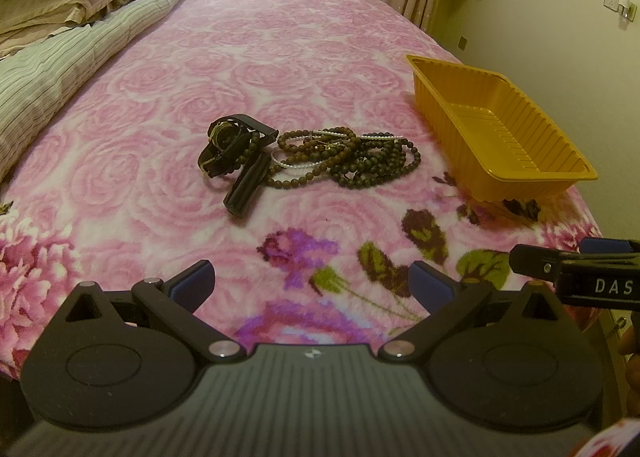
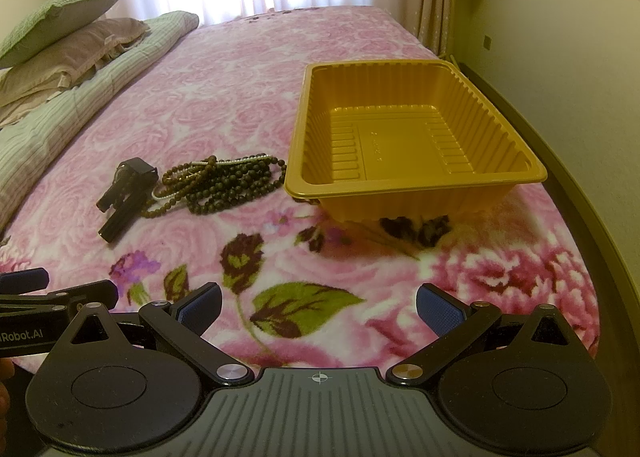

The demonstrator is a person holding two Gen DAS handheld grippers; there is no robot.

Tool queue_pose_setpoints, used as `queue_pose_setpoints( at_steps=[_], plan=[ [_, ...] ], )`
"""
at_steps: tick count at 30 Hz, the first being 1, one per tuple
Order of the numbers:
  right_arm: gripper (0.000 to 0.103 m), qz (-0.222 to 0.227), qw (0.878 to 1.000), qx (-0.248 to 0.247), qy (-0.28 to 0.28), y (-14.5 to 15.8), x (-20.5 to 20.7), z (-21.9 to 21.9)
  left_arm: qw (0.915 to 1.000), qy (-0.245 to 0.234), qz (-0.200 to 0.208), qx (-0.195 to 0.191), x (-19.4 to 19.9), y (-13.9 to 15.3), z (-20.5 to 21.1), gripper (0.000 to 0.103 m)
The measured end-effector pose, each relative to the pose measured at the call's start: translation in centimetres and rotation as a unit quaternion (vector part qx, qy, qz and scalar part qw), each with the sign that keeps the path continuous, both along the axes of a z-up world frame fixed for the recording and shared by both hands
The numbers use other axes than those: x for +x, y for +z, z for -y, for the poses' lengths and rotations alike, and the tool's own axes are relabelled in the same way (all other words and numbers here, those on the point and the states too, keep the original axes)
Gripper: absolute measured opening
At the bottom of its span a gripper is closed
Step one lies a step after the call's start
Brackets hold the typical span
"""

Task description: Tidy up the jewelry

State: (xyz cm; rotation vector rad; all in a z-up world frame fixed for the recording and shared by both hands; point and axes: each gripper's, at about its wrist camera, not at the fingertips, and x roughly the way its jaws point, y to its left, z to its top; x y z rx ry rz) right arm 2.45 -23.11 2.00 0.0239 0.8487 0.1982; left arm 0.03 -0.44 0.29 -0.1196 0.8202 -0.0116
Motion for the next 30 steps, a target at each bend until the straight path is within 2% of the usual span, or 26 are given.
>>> queue_pose_setpoints(
  at_steps=[14, 21, 24, 27, 30],
  plan=[
    [0.103, 0.001, 1.000, 0.010, -0.012, -0.1, 0.3, 0.5, 0.9999, -0.002, 0.000, -0.012, 0.0, -0.2, -0.1, 0.102],
    [0.103, 0.063, 0.993, 0.075, -0.072, 1.8, 0.1, 4.4, 0.9970, -0.003, 0.001, -0.077, 0.5, -0.3, -1.3, 0.102],
    [0.102, 0.096, 0.986, 0.093, -0.098, 2.9, 0.6, 7.0, 0.9961, 0.001, 0.003, -0.088, 0.8, -0.2, -1.7, 0.102],
    [0.102, 0.123, 0.981, 0.088, -0.119, 3.5, 2.0, 9.7, 0.9961, 0.003, 0.004, -0.088, 1.1, -0.2, -1.9, 0.102],
    [0.085, 0.129, 0.979, 0.090, -0.131, 3.5, 4.3, 12.4, 0.9967, 0.003, 0.007, -0.081, 1.3, -0.3, -2.0, 0.102]
  ],
)
